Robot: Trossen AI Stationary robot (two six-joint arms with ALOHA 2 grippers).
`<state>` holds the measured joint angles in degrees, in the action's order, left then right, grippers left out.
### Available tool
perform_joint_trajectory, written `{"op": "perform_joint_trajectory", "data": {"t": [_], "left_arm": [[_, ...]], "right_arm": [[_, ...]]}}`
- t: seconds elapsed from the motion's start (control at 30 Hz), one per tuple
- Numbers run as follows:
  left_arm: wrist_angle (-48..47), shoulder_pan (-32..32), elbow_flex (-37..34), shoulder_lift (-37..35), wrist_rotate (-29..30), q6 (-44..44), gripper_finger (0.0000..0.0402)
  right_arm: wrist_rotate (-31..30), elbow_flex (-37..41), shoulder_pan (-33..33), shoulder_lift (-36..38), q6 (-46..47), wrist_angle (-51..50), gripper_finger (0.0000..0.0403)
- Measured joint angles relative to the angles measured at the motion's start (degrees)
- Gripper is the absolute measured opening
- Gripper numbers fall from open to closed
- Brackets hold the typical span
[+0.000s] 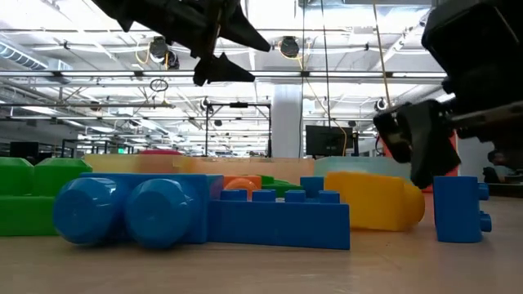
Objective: Pick & Place Toys
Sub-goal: Put the blue game piece into the orange bin
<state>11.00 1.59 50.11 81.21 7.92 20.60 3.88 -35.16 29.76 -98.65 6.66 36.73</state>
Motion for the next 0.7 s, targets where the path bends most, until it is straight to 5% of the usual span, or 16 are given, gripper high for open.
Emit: {"op": "perform_joint_trajectory", "data": {"t": [0.3, 0.7], "left_arm": [[0.0, -1.0, 0.0, 0.0, 0.2, 3.2, 0.0363], [0.0, -1.0, 0.0, 0.0, 0.2, 5.7, 0.0363]], "right_arm": [[0.5, 0.0, 0.0, -2.6, -1.3, -0.3, 0.0186], [0.7, 0.0, 0.0, -2.5, -2.2, 2.1, 0.0056]]}}
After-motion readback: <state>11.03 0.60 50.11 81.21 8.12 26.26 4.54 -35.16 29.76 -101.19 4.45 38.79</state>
